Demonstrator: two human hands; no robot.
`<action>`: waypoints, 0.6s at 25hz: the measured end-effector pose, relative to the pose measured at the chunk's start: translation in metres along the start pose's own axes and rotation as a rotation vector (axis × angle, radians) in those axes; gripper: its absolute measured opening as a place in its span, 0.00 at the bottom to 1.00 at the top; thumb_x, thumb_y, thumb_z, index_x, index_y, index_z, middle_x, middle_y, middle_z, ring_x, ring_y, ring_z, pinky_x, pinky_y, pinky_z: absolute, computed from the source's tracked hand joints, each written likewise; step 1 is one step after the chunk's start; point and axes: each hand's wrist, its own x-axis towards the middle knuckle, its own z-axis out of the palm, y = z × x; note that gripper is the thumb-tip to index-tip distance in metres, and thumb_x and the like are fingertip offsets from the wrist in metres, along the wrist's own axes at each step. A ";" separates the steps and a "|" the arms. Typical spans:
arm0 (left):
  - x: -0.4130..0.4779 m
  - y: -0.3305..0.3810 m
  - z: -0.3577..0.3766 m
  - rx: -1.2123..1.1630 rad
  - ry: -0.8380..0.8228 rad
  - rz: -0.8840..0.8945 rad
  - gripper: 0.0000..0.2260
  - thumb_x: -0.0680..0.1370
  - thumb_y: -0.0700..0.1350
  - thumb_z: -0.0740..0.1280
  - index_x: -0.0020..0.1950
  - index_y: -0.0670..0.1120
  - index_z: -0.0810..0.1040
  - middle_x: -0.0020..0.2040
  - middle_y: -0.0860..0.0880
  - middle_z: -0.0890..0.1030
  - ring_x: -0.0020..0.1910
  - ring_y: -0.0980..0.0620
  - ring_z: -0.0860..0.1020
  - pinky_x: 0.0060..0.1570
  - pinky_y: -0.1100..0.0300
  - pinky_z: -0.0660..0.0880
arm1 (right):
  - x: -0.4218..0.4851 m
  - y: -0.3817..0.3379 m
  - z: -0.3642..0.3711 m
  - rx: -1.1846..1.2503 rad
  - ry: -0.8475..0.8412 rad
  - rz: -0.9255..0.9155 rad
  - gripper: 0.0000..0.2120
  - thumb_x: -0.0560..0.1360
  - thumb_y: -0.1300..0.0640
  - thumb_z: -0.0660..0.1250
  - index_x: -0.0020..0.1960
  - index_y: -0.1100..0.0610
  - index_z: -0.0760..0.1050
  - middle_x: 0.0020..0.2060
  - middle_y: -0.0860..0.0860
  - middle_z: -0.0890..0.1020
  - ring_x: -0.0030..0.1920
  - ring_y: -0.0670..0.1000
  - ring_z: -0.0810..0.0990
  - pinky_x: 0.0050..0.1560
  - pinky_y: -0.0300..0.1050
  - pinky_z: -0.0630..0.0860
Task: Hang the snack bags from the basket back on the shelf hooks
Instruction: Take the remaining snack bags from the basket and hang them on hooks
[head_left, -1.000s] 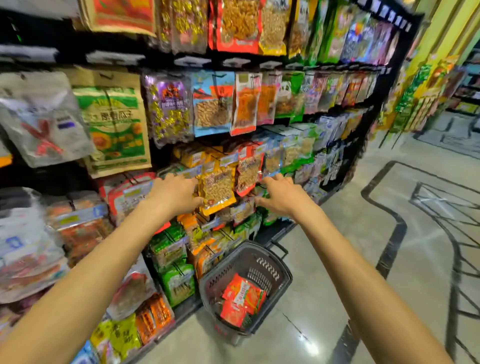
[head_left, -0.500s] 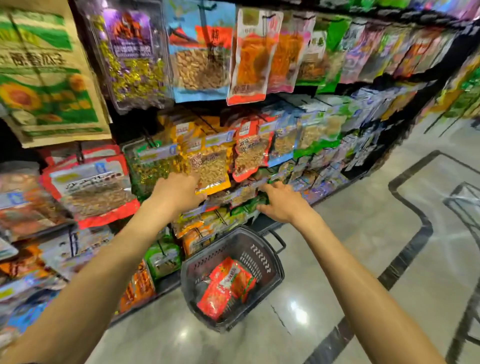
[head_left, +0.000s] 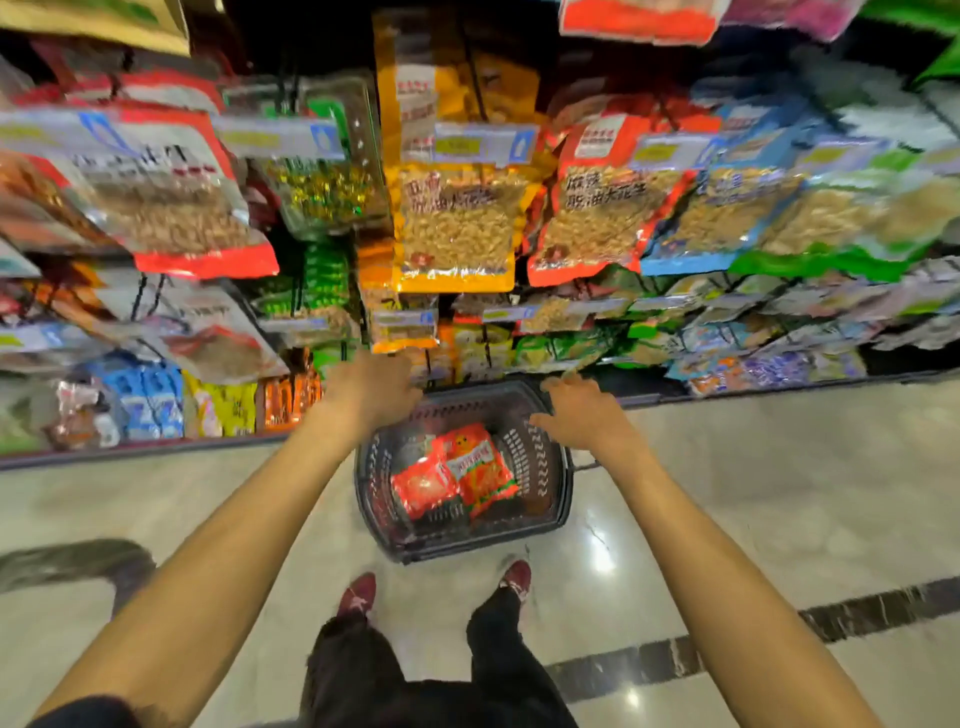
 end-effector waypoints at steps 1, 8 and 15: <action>0.006 0.004 0.019 -0.011 -0.034 -0.030 0.20 0.80 0.58 0.60 0.66 0.47 0.72 0.61 0.41 0.79 0.60 0.38 0.76 0.55 0.46 0.76 | 0.012 0.006 0.011 -0.025 -0.022 -0.037 0.30 0.81 0.43 0.59 0.77 0.57 0.59 0.72 0.61 0.65 0.70 0.64 0.65 0.66 0.62 0.68; 0.051 0.015 0.127 -0.045 -0.097 -0.149 0.19 0.81 0.54 0.59 0.67 0.45 0.73 0.60 0.38 0.79 0.61 0.37 0.76 0.55 0.46 0.75 | 0.089 0.026 0.104 -0.032 -0.133 -0.092 0.27 0.80 0.46 0.61 0.74 0.59 0.63 0.71 0.62 0.67 0.70 0.64 0.67 0.64 0.57 0.68; 0.148 0.010 0.273 -0.087 -0.231 -0.165 0.22 0.79 0.53 0.63 0.71 0.47 0.69 0.66 0.41 0.76 0.66 0.38 0.73 0.60 0.46 0.73 | 0.199 0.039 0.240 0.009 -0.171 -0.067 0.26 0.78 0.46 0.62 0.72 0.57 0.67 0.72 0.60 0.68 0.71 0.64 0.68 0.68 0.58 0.69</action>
